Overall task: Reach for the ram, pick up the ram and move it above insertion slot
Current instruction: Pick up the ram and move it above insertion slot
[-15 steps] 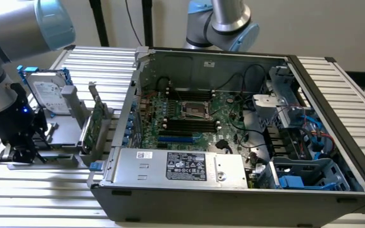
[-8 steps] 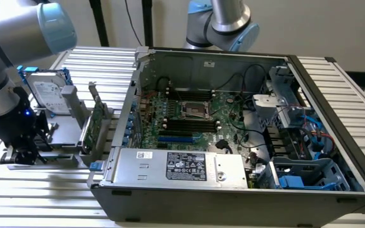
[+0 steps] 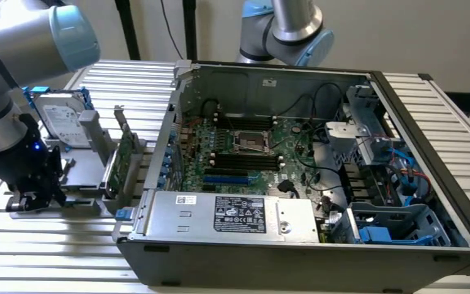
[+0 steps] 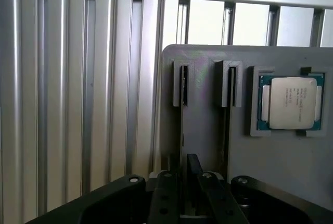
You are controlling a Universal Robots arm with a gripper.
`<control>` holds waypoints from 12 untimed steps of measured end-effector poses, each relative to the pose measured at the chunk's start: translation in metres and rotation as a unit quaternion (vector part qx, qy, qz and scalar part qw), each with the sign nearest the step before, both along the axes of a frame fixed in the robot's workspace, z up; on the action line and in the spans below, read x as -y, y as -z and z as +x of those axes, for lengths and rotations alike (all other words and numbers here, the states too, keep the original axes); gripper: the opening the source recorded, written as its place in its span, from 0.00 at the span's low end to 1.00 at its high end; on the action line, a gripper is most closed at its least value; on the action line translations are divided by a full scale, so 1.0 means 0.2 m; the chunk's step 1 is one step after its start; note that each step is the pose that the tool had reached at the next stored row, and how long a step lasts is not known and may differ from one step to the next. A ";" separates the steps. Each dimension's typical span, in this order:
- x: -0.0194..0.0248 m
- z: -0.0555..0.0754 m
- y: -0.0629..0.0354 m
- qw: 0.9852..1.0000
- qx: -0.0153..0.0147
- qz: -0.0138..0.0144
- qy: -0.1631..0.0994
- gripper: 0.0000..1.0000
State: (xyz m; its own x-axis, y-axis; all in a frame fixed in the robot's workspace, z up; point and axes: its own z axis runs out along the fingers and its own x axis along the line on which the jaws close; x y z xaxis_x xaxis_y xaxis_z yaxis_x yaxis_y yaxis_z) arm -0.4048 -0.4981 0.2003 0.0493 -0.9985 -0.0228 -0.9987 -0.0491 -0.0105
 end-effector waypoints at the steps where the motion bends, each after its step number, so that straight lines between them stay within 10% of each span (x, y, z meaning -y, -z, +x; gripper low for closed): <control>1: 0.000 0.00 0.001 1.000 0.000 0.001 0.000 0.21; 12: 0.000 0.00 0.001 1.000 0.000 0.002 0.000 0.13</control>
State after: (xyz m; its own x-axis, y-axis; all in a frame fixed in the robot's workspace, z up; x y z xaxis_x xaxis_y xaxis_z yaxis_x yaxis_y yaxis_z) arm -0.4043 -0.4981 0.2001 0.0493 -0.9984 -0.0270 -0.9987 -0.0491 -0.0106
